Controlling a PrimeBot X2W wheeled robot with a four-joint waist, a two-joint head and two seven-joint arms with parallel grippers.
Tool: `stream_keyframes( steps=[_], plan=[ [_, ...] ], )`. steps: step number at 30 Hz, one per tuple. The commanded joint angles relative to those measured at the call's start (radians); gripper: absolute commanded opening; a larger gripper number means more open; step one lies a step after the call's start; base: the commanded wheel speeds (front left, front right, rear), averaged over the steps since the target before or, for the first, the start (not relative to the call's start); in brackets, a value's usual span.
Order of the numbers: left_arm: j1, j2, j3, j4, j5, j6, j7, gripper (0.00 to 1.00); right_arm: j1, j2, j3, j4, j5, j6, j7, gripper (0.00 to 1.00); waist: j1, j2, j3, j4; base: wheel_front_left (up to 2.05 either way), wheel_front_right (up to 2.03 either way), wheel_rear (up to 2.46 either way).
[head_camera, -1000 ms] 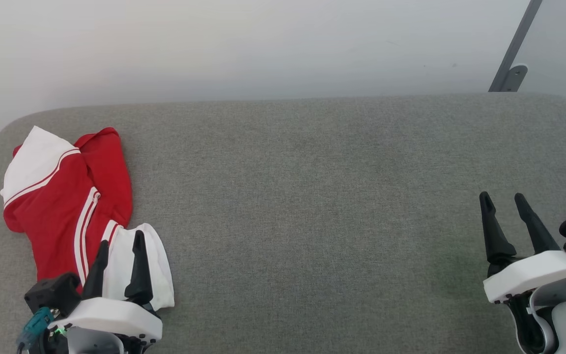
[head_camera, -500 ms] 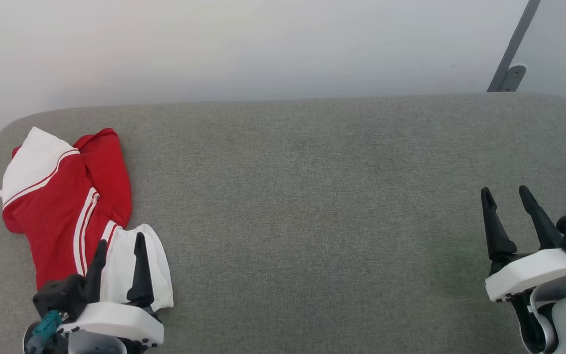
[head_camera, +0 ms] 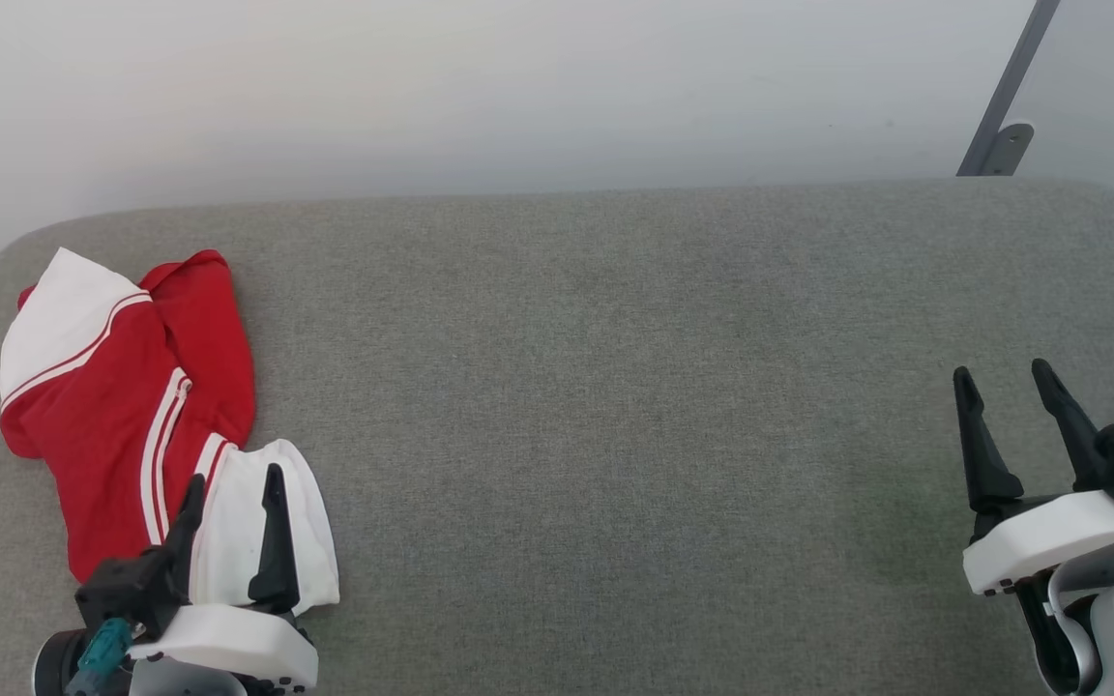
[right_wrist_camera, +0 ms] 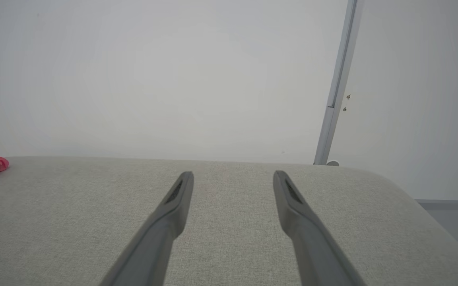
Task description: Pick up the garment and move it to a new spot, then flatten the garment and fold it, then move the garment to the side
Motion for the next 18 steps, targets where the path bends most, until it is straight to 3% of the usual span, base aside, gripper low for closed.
stream_keyframes(
  steps=[1, 18],
  plan=[
    [0.004, -0.002, 0.004, 0.0, 0.029, -0.004, -0.006, 1.0, -0.01, -0.005, 0.004, -0.001, -0.018, 0.0, -0.011, 1.0, 0.0, -0.0001, -0.001, 0.001, 0.0, 0.0, 0.0],
    [0.007, -0.019, 0.046, 0.036, 0.101, -0.043, -0.039, 1.0, 0.007, 0.011, -0.021, 0.018, -0.063, 0.0, -0.043, 1.0, 0.0, -0.0001, 0.005, 0.003, 0.0, 0.0, 0.0]
  ],
)
